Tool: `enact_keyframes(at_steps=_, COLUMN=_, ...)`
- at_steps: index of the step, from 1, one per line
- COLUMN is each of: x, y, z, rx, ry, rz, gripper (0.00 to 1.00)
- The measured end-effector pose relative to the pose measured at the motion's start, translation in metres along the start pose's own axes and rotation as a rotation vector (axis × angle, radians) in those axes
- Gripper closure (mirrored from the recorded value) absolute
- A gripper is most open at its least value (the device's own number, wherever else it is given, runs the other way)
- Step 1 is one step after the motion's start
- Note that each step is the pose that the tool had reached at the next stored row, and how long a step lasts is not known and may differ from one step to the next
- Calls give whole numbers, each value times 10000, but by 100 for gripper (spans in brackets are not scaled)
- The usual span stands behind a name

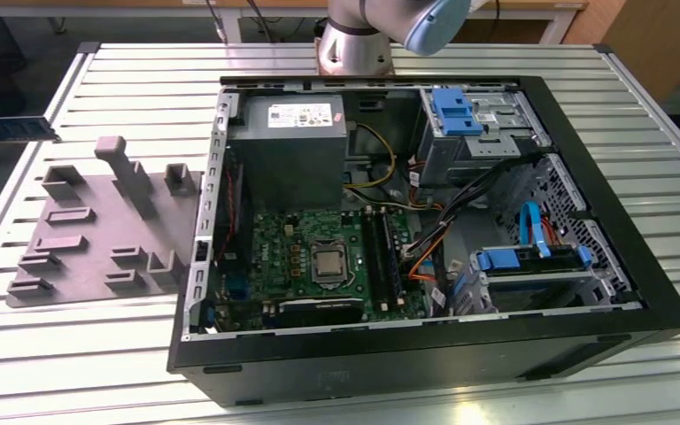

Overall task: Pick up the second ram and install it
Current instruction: 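Pick up the second ram and move it above second insertion slot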

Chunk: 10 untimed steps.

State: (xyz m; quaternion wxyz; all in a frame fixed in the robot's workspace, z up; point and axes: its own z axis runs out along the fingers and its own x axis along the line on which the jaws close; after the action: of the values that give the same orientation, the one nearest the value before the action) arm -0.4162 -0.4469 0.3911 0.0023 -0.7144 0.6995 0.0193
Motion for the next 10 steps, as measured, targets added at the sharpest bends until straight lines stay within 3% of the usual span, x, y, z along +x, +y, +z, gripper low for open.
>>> enact_keyframes(at_steps=10, x=-12, y=3, z=-69, rx=4, ry=3, rz=10, gripper=86)
